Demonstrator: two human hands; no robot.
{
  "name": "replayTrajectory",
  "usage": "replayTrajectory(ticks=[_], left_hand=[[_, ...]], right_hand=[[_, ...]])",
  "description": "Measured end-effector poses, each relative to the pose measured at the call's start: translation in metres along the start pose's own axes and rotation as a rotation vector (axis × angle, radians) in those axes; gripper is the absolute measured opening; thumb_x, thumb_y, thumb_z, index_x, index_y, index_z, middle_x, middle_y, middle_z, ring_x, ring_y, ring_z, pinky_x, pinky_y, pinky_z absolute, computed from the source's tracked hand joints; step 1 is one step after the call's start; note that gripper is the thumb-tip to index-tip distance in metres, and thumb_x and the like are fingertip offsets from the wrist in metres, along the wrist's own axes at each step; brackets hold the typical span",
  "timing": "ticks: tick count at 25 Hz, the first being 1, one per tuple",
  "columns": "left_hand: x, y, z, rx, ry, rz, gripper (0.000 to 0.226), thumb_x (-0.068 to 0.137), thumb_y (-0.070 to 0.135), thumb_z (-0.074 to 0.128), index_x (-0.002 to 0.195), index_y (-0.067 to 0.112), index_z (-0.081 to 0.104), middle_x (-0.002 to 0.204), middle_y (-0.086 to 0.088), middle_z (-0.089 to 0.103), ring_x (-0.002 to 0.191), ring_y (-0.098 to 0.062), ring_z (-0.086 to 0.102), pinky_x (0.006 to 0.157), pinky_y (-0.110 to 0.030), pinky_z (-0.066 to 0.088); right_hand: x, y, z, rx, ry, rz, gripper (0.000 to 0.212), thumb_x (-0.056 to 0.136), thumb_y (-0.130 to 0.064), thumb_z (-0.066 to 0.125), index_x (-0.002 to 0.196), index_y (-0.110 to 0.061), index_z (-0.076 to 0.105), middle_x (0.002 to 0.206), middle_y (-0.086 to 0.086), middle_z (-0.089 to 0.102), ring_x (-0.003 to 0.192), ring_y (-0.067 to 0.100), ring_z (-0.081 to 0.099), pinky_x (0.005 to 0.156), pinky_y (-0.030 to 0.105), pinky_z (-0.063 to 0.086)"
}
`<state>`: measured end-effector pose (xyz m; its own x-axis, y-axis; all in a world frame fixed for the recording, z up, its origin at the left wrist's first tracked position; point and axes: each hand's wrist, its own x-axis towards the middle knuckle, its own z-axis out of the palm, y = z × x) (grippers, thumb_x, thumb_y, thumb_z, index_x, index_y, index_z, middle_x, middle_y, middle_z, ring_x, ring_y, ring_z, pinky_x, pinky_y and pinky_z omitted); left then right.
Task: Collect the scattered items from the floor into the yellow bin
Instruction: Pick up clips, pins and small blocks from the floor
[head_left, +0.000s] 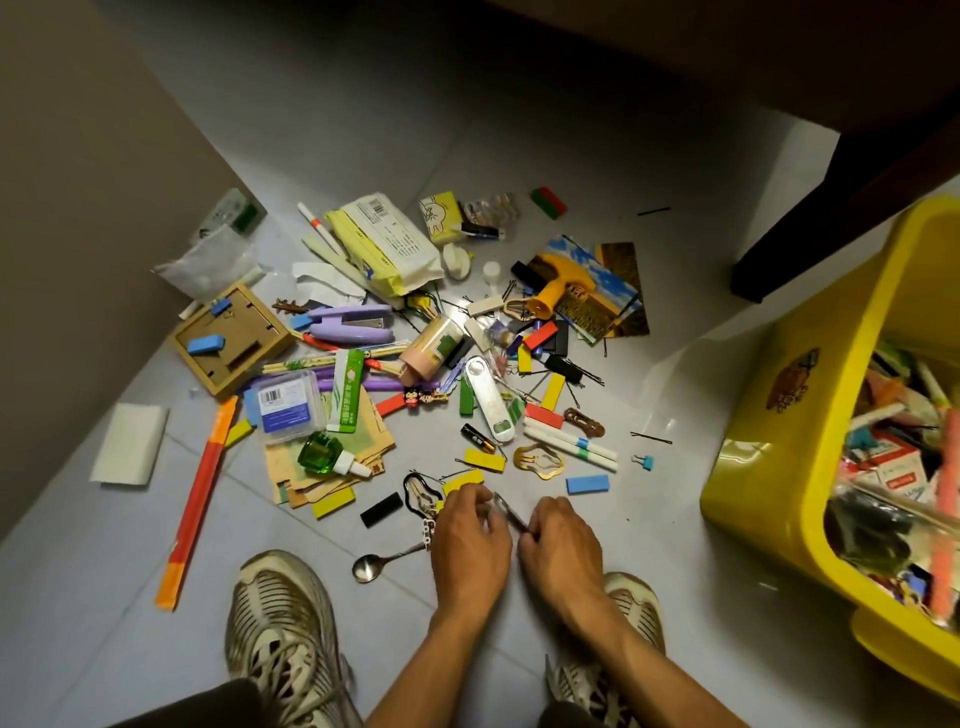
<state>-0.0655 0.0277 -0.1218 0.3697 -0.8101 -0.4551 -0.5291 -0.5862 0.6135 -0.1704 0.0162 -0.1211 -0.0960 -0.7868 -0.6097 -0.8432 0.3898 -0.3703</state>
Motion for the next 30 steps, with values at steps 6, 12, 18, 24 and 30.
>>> replayTrajectory(ticks=[6,12,18,24,30], left_hand=[[0.005,0.037,-0.001,-0.677,-0.142,-0.302,0.010,0.092,0.027,0.065,0.086,0.019,0.066,0.073,0.007,0.072,0.070,-0.014,0.067,0.061,-0.021,0.051],[0.028,0.045,-0.011,-0.636,-0.123,-0.357,0.010,0.091,0.012,0.062,0.086,0.019,0.067,0.076,0.002,0.069,0.062,-0.010,0.061,0.061,-0.024,0.048],[0.041,0.029,-0.030,-0.127,0.052,-0.206,0.008,0.091,0.020,0.061,0.098,0.023,0.064,0.102,0.001,0.067,0.083,-0.012,0.060,0.063,-0.020,0.044],[0.049,0.023,-0.023,0.467,-0.181,0.291,0.035,0.093,0.032,0.060,0.126,0.024,0.052,0.120,-0.001,0.044,0.094,-0.026,0.062,0.079,-0.037,0.052],[0.059,0.022,-0.022,0.460,-0.181,0.232,0.020,0.090,0.030,0.060,0.105,0.021,0.051,0.103,-0.003,0.056,0.087,-0.028,0.061,0.072,-0.036,0.049]], right_hand=[[0.003,0.001,-0.028,0.816,-0.163,-0.208,0.022,0.084,-0.008,0.063,0.094,-0.024,0.073,0.088,0.002,0.073,0.081,0.021,0.068,0.073,0.032,0.057],[0.049,0.019,-0.042,-0.273,0.303,-0.180,0.037,0.096,-0.025,0.051,0.133,-0.019,0.050,0.129,0.005,0.054,0.108,0.024,0.049,0.091,0.036,0.039],[0.050,0.023,-0.033,-0.144,0.188,-0.172,0.029,0.093,-0.023,0.059,0.116,-0.024,0.043,0.109,0.004,0.053,0.080,0.017,0.048,0.065,0.027,0.038],[0.051,0.006,-0.021,-0.177,0.198,-0.146,0.041,0.091,-0.047,0.060,0.122,-0.022,0.048,0.116,0.002,0.047,0.091,0.021,0.056,0.064,0.028,0.042],[0.062,-0.010,-0.024,0.260,0.112,-0.004,0.011,0.089,-0.027,0.066,0.093,-0.021,0.057,0.082,-0.005,0.057,0.066,0.015,0.057,0.053,0.022,0.044]])
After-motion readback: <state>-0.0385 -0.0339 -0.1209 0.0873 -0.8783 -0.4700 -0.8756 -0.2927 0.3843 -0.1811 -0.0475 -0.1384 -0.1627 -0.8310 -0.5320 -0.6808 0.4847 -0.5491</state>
